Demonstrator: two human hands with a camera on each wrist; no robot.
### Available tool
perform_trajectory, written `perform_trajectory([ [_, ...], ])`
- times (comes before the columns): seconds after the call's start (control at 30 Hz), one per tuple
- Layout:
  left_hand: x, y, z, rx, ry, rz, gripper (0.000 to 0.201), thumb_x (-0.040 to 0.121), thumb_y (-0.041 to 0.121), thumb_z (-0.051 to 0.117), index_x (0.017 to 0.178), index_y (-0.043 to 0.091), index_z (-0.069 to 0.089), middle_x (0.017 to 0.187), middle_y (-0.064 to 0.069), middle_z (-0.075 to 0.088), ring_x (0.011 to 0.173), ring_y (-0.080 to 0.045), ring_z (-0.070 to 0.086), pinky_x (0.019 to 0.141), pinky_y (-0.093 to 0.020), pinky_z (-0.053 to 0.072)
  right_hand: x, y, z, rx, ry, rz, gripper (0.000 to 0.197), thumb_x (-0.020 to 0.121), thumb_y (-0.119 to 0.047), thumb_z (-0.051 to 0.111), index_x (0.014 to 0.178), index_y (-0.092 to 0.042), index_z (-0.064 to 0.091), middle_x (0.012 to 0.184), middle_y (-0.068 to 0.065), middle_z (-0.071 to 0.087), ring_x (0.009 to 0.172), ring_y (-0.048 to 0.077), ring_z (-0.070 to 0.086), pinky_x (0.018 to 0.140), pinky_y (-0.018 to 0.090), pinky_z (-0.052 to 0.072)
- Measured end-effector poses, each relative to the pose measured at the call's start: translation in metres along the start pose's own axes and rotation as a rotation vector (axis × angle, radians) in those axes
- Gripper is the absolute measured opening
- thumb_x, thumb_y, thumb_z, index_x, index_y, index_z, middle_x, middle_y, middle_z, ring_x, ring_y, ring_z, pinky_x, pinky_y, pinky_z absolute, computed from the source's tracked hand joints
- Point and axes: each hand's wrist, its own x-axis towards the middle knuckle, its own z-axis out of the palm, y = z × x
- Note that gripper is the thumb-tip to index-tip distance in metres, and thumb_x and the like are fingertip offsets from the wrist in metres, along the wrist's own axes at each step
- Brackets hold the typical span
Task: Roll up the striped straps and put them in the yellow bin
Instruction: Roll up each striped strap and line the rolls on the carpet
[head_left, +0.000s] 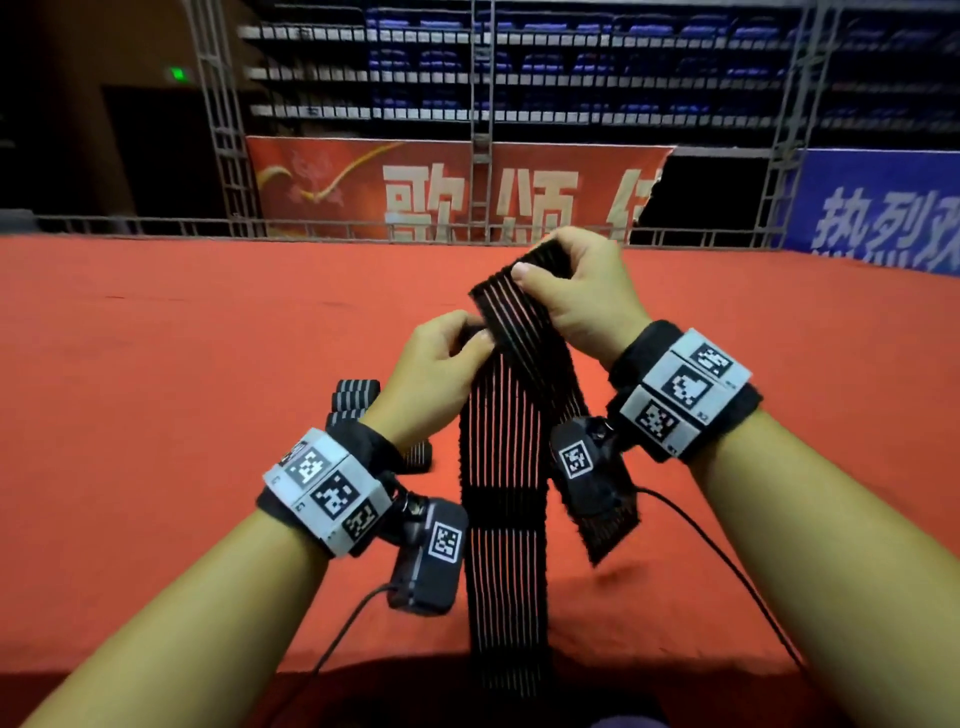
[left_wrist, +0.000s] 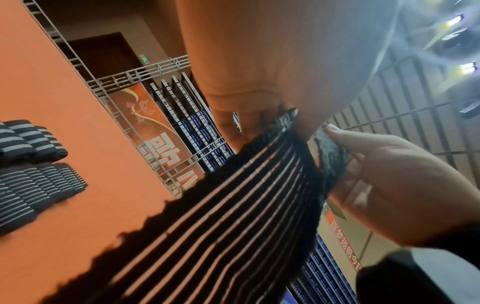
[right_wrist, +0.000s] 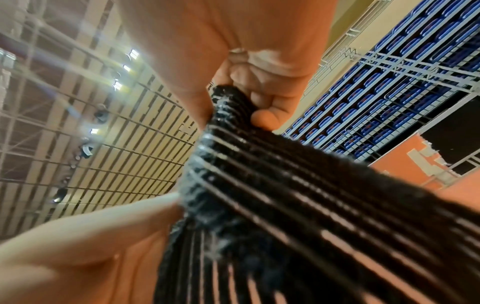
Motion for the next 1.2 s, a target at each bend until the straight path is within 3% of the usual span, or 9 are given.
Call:
perform_trajectory([
  [0.17, -0.003, 0.025, -0.007, -0.133, 0.017, -0.019, 0.015, 0.101, 0.007, 0.046, 0.093, 0.017, 0.054, 0.09, 0.004, 0.06, 0.079, -0.002, 0.057, 0.075, -0.021, 0.046, 0.015, -0.026, 0.012, -0.131, 0.103, -0.047, 0.024, 0.083, -0.017, 0.069, 0.067, -0.019, 0.05, 0.065, -0.01, 0.048, 0.062, 0.007, 0.047, 0.057, 0.023, 0.037],
  [0.33, -0.004, 0.035, -0.019, -0.046, 0.031, 0.008, 0.012, 0.083, 0.019, 0.061, 0.09, 0.016, 0.051, 0.087, 0.0, 0.06, 0.08, -0.011, 0.057, 0.078, -0.031, 0.048, 0.018, -0.031, 0.022, -0.13, 0.142, -0.041, 0.028, 0.085, -0.019, 0.068, 0.065, -0.02, 0.048, 0.064, -0.011, 0.047, 0.061, 0.005, 0.046, 0.055, 0.02, 0.033],
  [0.43, 0.001, 0.036, -0.033, 0.025, 0.107, 0.02, 0.01, 0.09, 0.006, 0.061, 0.092, 0.011, 0.053, 0.09, -0.005, 0.06, 0.084, -0.014, 0.056, 0.082, -0.036, 0.047, 0.008, -0.023, 0.023, 0.152, 0.104, -0.028, 0.017, 0.088, -0.022, 0.068, 0.079, -0.021, 0.053, 0.077, -0.008, 0.057, 0.069, 0.001, 0.054, 0.059, 0.012, 0.041],
  [0.53, 0.006, 0.043, -0.054, -0.029, 0.09, -0.004, 0.018, 0.094, -0.005, 0.054, 0.112, -0.005, 0.054, 0.104, -0.01, 0.063, 0.093, -0.015, 0.06, 0.089, -0.032, 0.05, -0.015, 0.004, 0.021, 0.392, -0.088, 0.163, 0.032, 0.082, -0.024, 0.071, 0.104, -0.016, 0.05, 0.094, -0.001, 0.057, 0.074, 0.002, 0.058, 0.055, 0.01, 0.042],
  [0.7, 0.01, 0.053, -0.074, -0.021, 0.013, -0.005, 0.02, 0.095, -0.004, 0.054, 0.1, 0.015, 0.058, 0.1, 0.002, 0.066, 0.087, 0.0, 0.065, 0.079, -0.015, 0.05, -0.066, 0.065, 0.038, 0.461, -0.562, 0.297, 0.047, 0.05, -0.007, 0.065, 0.096, -0.011, 0.055, 0.084, 0.002, 0.06, 0.07, 0.005, 0.059, 0.065, 0.021, 0.048],
  [0.8, 0.015, 0.048, -0.081, 0.053, 0.059, -0.021, 0.014, 0.095, 0.0, 0.056, 0.093, 0.014, 0.055, 0.094, 0.001, 0.062, 0.083, -0.005, 0.062, 0.079, -0.018, 0.05, -0.076, 0.079, 0.046, 0.365, -0.735, 0.337, 0.03, 0.064, -0.004, 0.069, 0.094, -0.01, 0.065, 0.079, -0.002, 0.065, 0.07, 0.006, 0.059, 0.067, 0.021, 0.047],
  [0.9, 0.018, 0.035, -0.089, 0.154, 0.177, -0.029, 0.021, 0.096, 0.005, 0.058, 0.083, 0.017, 0.047, 0.084, 0.0, 0.056, 0.073, -0.007, 0.055, 0.069, -0.017, 0.046, -0.081, 0.086, 0.048, 0.251, -0.828, 0.327, 0.038, 0.08, 0.008, 0.066, 0.105, -0.02, 0.063, 0.07, -0.005, 0.061, 0.061, 0.008, 0.05, 0.057, 0.022, 0.041],
  [1.07, 0.017, -0.001, -0.1, 0.445, 0.249, -0.147, 0.017, 0.098, 0.017, 0.056, 0.084, 0.015, 0.047, 0.077, 0.001, 0.052, 0.066, -0.011, 0.047, 0.062, -0.03, 0.039, -0.07, 0.073, 0.034, 0.394, -0.568, 0.357, 0.031, 0.09, 0.011, 0.053, 0.102, -0.014, 0.041, 0.054, 0.005, 0.048, 0.043, 0.01, 0.04, 0.044, 0.023, 0.031],
  [1.2, 0.01, -0.032, -0.102, 0.504, 0.205, -0.285, 0.01, 0.1, 0.012, 0.046, 0.092, 0.008, 0.051, 0.083, -0.004, 0.057, 0.074, -0.016, 0.049, 0.068, -0.034, 0.041, -0.045, 0.041, 0.011, 0.497, -0.253, 0.217, 0.031, 0.086, 0.017, 0.047, 0.084, -0.014, 0.052, 0.063, 0.005, 0.053, 0.053, 0.014, 0.047, 0.049, 0.025, 0.037],
])
